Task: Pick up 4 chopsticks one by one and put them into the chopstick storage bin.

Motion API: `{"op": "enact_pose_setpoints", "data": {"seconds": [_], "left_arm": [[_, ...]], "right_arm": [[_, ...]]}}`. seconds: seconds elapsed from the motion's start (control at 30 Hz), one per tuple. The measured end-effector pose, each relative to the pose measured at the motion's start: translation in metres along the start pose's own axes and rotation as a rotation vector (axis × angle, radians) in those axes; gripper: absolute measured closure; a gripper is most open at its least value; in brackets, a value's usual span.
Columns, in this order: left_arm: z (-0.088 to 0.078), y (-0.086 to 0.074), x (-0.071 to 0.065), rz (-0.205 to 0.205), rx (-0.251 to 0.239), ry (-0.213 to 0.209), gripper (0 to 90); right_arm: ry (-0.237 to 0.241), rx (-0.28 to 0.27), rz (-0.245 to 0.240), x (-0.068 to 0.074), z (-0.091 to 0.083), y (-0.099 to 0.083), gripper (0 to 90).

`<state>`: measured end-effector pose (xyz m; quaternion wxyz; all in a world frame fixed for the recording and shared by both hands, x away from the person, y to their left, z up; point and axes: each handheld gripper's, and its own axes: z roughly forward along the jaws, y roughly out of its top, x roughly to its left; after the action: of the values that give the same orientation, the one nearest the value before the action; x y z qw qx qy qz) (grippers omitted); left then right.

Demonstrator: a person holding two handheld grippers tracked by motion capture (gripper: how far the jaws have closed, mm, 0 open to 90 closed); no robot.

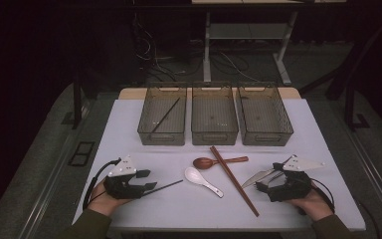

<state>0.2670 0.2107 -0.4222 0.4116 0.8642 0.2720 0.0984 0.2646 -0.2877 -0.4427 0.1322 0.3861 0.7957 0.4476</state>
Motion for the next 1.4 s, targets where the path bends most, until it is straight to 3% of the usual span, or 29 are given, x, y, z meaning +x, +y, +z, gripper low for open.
{"op": "enact_pose_setpoints", "data": {"seconds": [0.33, 0.9, 1.0, 1.27, 1.4], "left_arm": [[0.007, -0.007, 0.000, -0.004, 0.078, -0.068, 70.7], [0.014, -0.011, 0.001, 0.016, 0.167, -0.092, 78.8], [0.015, -0.011, 0.001, 0.006, 0.161, -0.090, 80.8], [0.015, -0.011, 0.002, 0.037, 0.171, -0.096, 84.5], [0.015, -0.011, 0.004, 0.017, 0.168, -0.105, 85.1]], "right_arm": [[0.005, 0.002, -0.004, 0.000, 0.001, 0.000, 0.5], [0.004, 0.006, 0.001, 0.000, 0.001, 0.000, 0.5], [0.004, 0.006, 0.000, 0.000, 0.001, 0.000, 0.5], [0.004, 0.007, -0.001, 0.000, 0.001, 0.000, 0.5], [0.004, 0.005, -0.003, 0.000, 0.001, 0.000, 0.5]]}}
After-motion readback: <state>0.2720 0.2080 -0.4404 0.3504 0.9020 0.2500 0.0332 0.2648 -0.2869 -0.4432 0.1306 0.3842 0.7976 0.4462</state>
